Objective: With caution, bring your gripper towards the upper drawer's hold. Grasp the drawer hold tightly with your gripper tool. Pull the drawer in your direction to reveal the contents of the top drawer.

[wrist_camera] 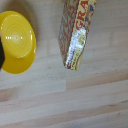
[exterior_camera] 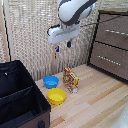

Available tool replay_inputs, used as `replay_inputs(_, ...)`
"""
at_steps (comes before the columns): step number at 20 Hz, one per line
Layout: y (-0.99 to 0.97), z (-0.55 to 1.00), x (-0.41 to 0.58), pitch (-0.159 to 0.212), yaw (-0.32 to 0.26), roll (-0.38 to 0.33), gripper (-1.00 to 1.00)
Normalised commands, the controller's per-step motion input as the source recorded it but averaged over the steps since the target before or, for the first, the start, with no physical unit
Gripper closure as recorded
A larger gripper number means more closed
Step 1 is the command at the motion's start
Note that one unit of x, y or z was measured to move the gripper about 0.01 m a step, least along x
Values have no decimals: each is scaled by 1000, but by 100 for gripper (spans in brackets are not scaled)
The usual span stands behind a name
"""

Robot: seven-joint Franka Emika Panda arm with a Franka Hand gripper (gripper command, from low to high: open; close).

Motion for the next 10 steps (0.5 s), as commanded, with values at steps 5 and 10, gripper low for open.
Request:
replay_inputs(5,0,347,262,0,126,-263,-100)
replay_inputs(10,0,127,254,0,97,-333,-100)
